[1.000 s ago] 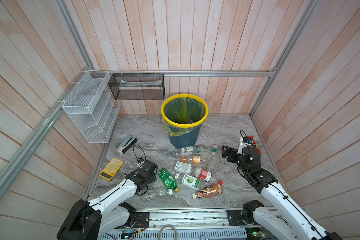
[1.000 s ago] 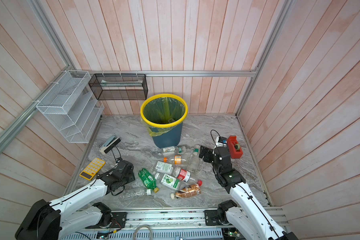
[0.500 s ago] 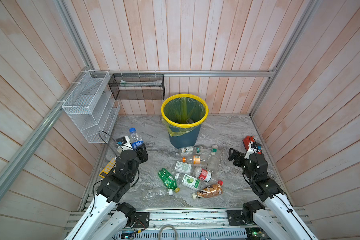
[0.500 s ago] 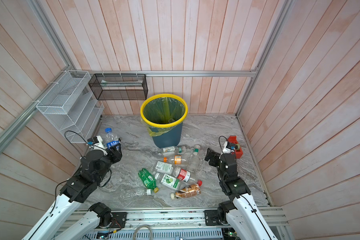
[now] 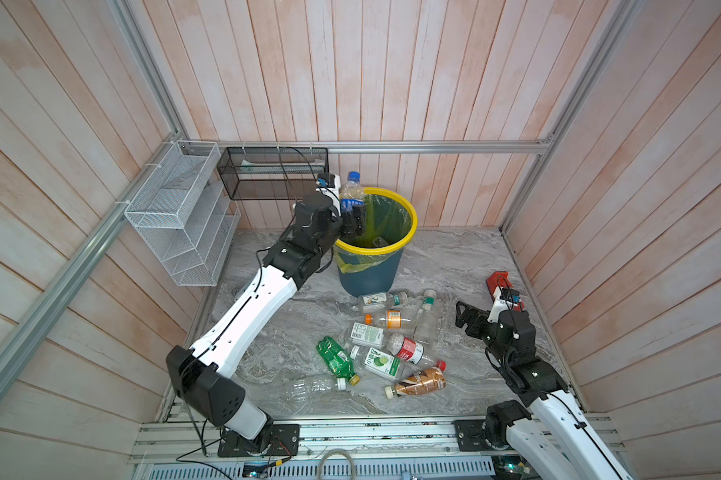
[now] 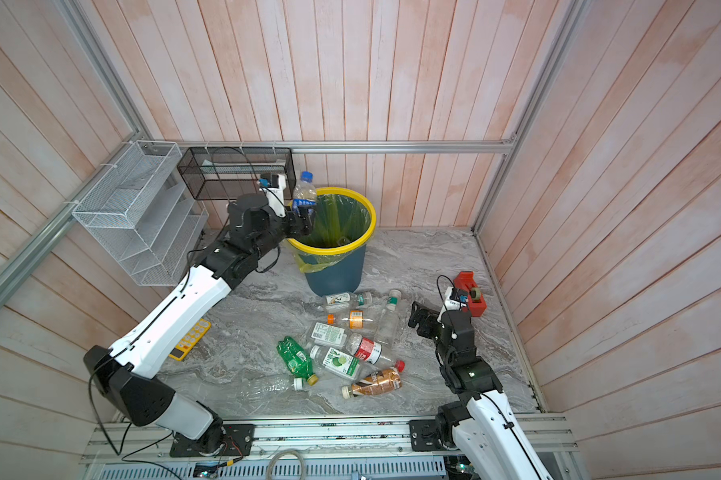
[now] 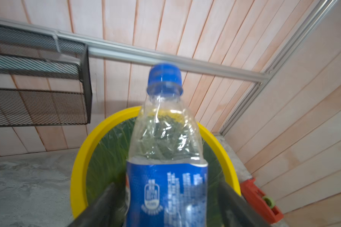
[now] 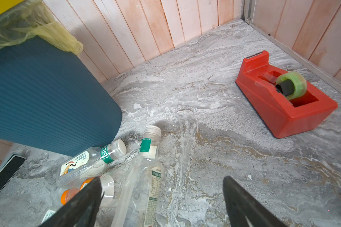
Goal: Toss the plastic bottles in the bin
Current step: 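Carry the Pepsi bottle over the bin and open the left gripper, then move the left gripper down to the brown Nescafe coffee bottle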
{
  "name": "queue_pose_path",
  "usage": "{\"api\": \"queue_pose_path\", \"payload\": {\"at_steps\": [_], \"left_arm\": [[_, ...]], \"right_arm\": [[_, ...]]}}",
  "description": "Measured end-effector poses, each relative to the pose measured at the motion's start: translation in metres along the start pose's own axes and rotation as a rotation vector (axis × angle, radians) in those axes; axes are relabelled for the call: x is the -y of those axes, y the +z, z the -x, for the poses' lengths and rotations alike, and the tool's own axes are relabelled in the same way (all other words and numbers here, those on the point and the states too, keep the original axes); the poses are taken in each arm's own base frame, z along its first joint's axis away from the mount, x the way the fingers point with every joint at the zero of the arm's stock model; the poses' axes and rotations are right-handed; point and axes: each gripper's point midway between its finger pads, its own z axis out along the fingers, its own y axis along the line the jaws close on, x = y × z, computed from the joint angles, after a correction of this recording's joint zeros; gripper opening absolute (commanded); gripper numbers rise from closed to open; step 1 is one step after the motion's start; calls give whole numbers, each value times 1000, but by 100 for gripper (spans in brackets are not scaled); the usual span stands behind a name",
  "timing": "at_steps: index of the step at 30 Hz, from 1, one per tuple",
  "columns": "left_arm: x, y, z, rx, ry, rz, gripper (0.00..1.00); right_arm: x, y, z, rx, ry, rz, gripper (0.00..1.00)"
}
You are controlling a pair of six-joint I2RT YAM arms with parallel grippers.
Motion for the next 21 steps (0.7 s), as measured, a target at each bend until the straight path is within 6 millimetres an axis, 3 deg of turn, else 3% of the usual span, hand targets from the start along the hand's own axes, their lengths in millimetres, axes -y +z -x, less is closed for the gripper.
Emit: {"api": "queue_pose_path", "payload": {"at_steps": [2,4,10,13,17,21], "left_arm": [[-2,3,-15,-46,10,3,100],[-2,-7,-11,-27,11,0,100],[-1,-75,23,132,14,-29,100],[-3,-97,28,184,13,-36,100],[-12,-97,3,156,23,-12,100],[-26,-86,-42,63,38,28,100]], "right_arm": [[-3,-2,5,9,-2,11,96],[-4,-4,7,16,-1,15,96],[-4,0,2,-9,-2,13,96],[-3,4,-4,-36,-2,6,96],[-4,10,-11,-71,-2,8,94],[-9,14,-19,-110,-11,37,90]]}}
